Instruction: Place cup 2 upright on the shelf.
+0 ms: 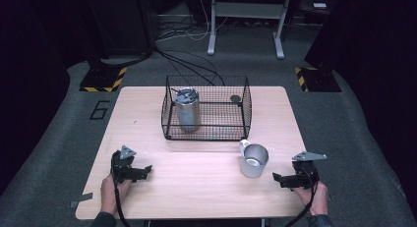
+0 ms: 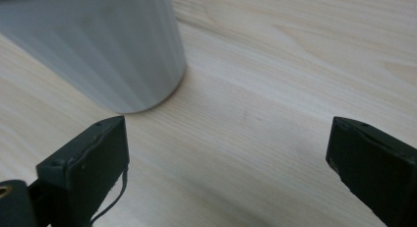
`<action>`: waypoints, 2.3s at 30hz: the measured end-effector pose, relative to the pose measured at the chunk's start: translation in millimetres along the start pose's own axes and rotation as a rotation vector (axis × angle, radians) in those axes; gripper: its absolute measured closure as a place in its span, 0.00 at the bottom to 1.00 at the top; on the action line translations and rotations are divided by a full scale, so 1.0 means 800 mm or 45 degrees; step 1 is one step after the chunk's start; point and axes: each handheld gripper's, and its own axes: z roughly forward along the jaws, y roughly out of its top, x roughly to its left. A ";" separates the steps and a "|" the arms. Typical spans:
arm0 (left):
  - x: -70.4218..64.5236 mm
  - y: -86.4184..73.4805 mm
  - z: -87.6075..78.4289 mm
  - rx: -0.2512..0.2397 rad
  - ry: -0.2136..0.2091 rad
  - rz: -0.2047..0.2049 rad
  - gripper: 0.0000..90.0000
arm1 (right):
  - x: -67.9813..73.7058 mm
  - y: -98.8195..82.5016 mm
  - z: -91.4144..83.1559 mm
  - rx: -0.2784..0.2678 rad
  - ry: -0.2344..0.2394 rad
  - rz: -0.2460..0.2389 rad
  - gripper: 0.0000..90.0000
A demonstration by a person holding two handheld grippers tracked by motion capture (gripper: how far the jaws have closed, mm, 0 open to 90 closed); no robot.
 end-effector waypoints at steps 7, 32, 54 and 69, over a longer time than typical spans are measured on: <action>0.000 0.000 0.000 -0.001 0.000 0.001 0.00 | 0.031 0.027 -0.017 -0.031 0.070 -0.068 0.00; 0.000 0.000 0.000 0.002 -0.001 -0.001 0.00 | 0.077 0.083 0.019 0.027 0.085 -0.168 0.00; 0.000 0.000 0.000 0.000 0.001 -0.002 0.00 | 0.087 0.096 0.048 0.082 0.043 -0.191 0.02; 0.000 0.000 0.000 0.007 0.000 0.005 0.00 | 0.088 0.094 0.055 0.073 0.012 -0.170 0.06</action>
